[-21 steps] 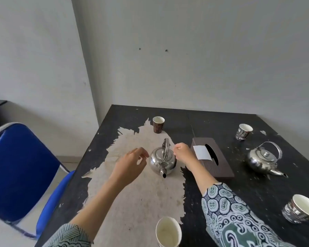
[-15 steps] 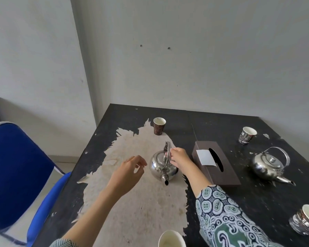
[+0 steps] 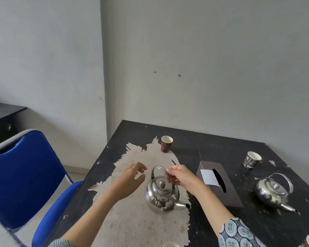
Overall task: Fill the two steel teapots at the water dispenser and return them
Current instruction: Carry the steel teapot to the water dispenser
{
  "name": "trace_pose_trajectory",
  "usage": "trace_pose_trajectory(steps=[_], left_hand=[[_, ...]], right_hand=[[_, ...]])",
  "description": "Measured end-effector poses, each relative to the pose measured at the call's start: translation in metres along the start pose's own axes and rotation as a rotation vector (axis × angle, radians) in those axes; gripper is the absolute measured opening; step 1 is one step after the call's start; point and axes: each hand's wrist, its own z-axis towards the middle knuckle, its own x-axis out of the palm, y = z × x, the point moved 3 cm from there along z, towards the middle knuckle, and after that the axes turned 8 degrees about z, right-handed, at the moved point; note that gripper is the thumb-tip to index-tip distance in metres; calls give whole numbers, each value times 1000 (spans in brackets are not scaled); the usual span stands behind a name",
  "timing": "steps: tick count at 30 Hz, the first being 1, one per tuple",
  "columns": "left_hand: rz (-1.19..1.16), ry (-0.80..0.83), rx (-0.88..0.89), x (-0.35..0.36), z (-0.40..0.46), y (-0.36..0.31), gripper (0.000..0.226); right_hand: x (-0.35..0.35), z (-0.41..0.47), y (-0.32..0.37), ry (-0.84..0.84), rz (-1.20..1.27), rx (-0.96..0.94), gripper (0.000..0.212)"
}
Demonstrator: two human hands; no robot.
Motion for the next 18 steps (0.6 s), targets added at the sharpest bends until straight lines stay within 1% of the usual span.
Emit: trace_pose_trajectory(steps=[3,5,7,9,11,14,18], left_hand=[[-2,-72,7,-17,-23,-22,32],[-47,-112,8,-30,-43,-36,33],[-159,-131,20,-45,-65,-48,33],[-270,-178,42,-62,-91,-57,39],[-311,-277,65,-80,-118,-62,43],[-385,-407,71,-104,-157,-63,40],[-437,-411,63,-122,-200,-58,38]], right_hand=[[18,-42,33,167,-20,-62,23],[33,-71,56,255,-66,-134,22],[45,-98,77,303,-71,-203,21],[58,-124,95,359,-56,-265,21],[73,-143,107,417,-46,-333,21],[104,-164,121,479,-62,-426,21],[144,-173,131,546,-113,-518,18]])
